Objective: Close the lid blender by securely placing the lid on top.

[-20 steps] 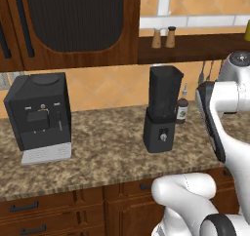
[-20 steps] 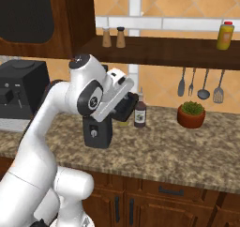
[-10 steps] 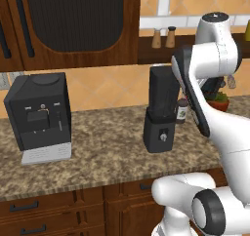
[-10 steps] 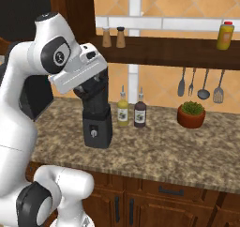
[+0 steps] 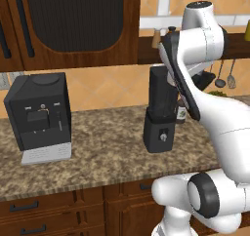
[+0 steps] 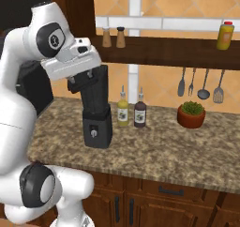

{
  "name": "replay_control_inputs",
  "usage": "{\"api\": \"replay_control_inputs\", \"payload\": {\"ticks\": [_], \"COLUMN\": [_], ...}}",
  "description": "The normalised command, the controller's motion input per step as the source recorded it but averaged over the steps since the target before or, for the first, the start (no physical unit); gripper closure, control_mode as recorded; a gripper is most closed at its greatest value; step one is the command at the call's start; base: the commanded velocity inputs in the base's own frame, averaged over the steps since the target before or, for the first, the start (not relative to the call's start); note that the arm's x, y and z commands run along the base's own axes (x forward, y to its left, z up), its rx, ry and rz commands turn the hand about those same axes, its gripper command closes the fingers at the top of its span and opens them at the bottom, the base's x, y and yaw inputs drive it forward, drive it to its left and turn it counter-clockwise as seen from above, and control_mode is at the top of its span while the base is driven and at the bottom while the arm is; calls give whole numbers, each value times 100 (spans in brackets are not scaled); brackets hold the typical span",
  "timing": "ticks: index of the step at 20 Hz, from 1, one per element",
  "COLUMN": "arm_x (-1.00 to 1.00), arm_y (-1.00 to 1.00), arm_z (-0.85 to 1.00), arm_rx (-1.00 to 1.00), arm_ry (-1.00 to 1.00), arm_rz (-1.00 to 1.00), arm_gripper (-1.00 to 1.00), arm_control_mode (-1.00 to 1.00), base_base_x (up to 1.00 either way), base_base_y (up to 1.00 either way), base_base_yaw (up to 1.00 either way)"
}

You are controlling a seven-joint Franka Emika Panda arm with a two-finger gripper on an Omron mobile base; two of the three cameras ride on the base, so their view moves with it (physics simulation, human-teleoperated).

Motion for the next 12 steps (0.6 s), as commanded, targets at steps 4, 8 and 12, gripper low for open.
{"api": "replay_control_inputs", "payload": {"ticks": [4,8,12], "arm_x": [52,68,43], "arm_y": [16,22,0], "arm_z": [14,-2,0], "arm_rx": [0,0,11], "arm_ry": [0,0,0], "arm_rz": [-29,-30,-28], "arm_gripper": [100,100,100], "arm_control_mode": [-100,-100,-100], "base_base_x": [0,0,0], "base_base_y": [0,0,0], "base_base_yaw": [0,0,0]}}
